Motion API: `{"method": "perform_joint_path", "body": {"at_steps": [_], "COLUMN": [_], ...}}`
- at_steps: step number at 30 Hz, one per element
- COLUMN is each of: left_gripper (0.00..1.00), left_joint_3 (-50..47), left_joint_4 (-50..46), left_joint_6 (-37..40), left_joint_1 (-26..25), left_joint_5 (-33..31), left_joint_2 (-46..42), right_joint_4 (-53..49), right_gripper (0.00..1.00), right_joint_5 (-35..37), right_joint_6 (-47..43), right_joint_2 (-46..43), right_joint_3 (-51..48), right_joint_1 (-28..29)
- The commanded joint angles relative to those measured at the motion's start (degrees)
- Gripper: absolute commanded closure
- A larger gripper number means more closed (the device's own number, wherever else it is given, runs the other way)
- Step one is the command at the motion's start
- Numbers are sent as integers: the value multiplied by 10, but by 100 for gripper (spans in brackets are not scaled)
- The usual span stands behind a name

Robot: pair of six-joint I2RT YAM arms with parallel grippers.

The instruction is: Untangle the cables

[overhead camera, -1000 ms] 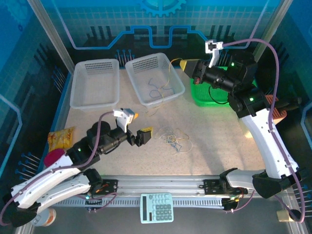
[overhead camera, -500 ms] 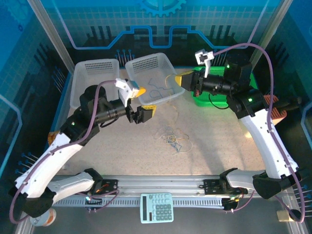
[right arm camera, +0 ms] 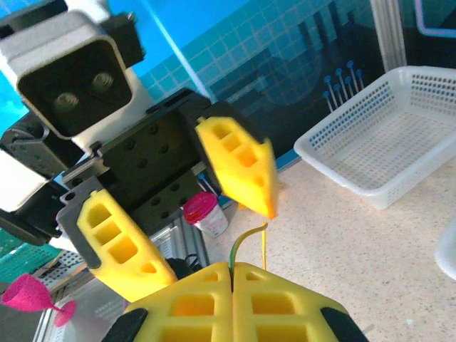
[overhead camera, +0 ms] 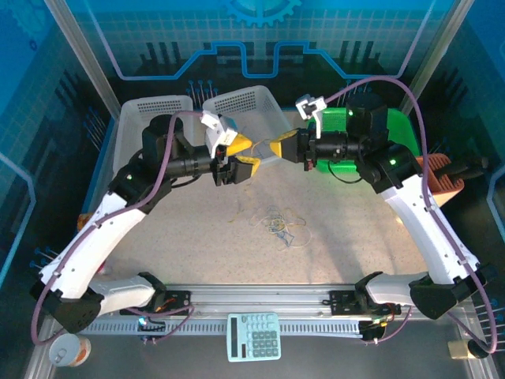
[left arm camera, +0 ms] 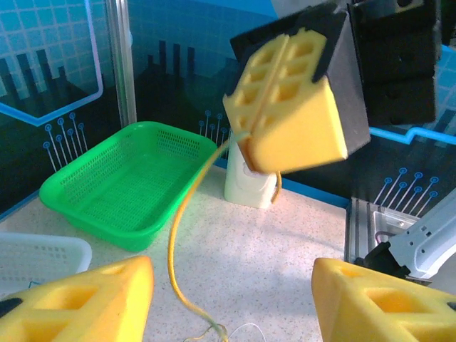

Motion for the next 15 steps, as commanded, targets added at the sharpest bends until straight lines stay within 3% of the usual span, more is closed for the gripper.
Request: {"method": "perform_joint_path", "body": {"at_steps": [1, 7, 15], "left_gripper": [42, 58, 69], "left_joint_3": [24, 18, 3], "left_joint_4": [-7, -7, -3], "left_joint_6": [1, -1, -9], "left_joint_1": [8, 14, 19], "left_joint_5": [39, 57, 81], "left_joint_2": [11, 19, 24], "right_joint_4": [-25, -27, -31], "right_gripper": [100, 100, 100], "right_joint_5": [-3, 3, 5], "right_joint_6": [-23, -25, -26], "right_joint_2": [10, 17, 25], "right_joint_3": [22, 34, 45], "right_joint_1": [19, 34, 48]}}
